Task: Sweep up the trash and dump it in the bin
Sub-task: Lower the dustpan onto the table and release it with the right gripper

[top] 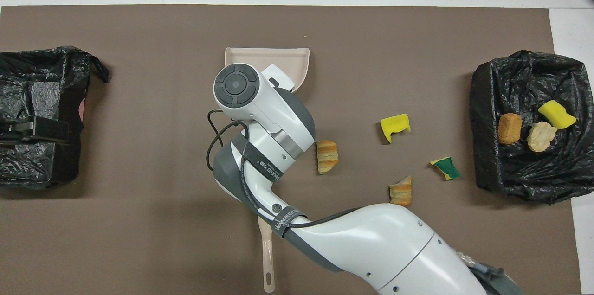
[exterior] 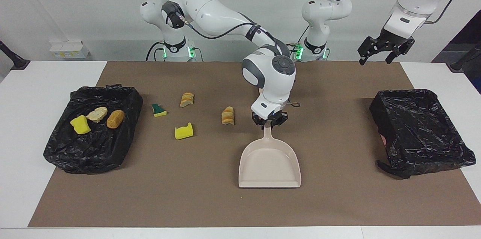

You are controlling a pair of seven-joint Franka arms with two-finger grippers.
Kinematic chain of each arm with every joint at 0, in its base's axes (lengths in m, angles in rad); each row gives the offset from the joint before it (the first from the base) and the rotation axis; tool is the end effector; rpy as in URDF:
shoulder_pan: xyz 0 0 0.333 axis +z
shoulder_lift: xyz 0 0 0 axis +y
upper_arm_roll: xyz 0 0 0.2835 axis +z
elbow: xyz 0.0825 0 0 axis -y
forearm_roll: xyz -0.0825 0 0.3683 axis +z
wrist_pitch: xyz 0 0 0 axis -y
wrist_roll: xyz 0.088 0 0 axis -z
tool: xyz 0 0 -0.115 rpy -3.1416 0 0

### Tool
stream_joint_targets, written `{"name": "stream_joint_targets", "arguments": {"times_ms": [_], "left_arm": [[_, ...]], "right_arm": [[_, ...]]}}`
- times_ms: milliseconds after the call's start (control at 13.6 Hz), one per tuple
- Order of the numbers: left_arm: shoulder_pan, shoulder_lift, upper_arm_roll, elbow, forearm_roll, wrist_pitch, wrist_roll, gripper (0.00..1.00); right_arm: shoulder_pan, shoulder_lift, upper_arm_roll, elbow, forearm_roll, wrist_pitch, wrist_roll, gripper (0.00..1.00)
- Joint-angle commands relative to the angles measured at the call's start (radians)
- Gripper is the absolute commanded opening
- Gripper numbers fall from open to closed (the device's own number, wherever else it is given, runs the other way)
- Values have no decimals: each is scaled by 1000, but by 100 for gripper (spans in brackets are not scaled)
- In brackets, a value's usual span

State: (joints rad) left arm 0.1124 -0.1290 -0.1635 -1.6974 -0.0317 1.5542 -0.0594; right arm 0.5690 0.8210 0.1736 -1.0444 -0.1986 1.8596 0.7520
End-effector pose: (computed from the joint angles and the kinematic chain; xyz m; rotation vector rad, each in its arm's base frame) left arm 0.4992 -0.0340 0.5910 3.1316 0.0149 -0.0258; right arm 0.5727 0.4497 0.3273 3.0964 -0.0123 0.0712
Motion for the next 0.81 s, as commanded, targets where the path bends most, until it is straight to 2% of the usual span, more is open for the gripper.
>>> {"name": "stream_joint_targets", "arguments": {"times_ms": [0, 74, 369, 516, 664, 737], "left_arm": [[12, 6, -10, 21, 9, -29, 6, 100], [10, 5, -10, 21, 9, -31, 1, 100], [-5, 8, -14, 21, 9, -5, -2, 100], [-8, 14, -22, 18, 3, 82, 1, 100], [-40, 47, -25, 27, 3, 142, -2, 100], [-72, 67, -25, 27, 6, 179, -8, 100]], "right_arm": [[-11, -11, 4, 9, 25, 6, -33, 38], [-18, -25, 4, 9, 31, 4, -33, 39], [-21, -91, 6, -6, 41, -17, -13, 64], [-21, -126, 4, -31, 106, -40, 18, 66], [-18, -164, 6, -78, 116, -42, 26, 67], [-15, -187, 4, -116, 114, -42, 41, 74]]}}
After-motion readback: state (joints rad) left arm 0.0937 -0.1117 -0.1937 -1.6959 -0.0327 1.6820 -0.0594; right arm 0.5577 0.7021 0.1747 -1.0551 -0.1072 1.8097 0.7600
